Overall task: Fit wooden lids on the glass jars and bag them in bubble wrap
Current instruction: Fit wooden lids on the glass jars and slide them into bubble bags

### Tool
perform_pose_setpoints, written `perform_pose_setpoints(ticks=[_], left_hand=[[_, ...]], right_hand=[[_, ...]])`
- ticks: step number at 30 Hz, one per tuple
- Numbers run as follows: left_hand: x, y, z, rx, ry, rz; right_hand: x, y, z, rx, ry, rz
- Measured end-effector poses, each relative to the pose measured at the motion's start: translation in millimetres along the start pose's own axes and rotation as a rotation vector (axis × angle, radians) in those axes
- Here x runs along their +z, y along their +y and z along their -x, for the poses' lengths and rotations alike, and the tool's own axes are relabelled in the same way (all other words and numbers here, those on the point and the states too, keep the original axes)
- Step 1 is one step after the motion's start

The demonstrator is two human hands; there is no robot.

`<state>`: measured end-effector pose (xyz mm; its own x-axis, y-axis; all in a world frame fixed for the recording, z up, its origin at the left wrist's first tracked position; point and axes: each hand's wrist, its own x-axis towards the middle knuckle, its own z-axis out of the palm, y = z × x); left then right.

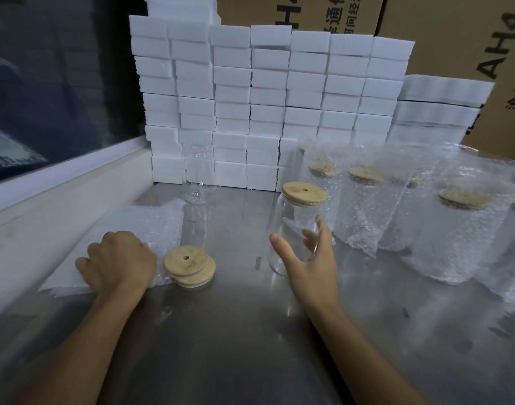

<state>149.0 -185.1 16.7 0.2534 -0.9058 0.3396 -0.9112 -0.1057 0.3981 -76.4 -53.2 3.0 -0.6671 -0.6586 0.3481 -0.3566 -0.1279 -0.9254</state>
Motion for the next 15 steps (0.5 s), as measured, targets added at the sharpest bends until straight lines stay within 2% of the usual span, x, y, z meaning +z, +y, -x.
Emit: perform_pose_setpoints(ticks=[6, 9, 12, 15], left_hand=[[0.3, 1.1, 0.5, 0.026, -0.044, -0.054], [0.0, 1.0, -0.9, 0.038, -0.051, -0.082], [1.5, 2.4, -0.7, 0.06, -0.052, -0.098], [2.7, 3.7, 0.9, 0.053, -0.014, -0.039]], right_hand=[[-4.9, 1.3, -2.9, 0.034, 0.088, 0.001], [-5.8, -2.6, -0.9, 0.021, 0.183, 0.035], [-6.5, -11.8, 2.7, -0.071, 0.344, 0.016], [-7.5, -22.4, 5.4, -0.169, 0.438, -0.045]])
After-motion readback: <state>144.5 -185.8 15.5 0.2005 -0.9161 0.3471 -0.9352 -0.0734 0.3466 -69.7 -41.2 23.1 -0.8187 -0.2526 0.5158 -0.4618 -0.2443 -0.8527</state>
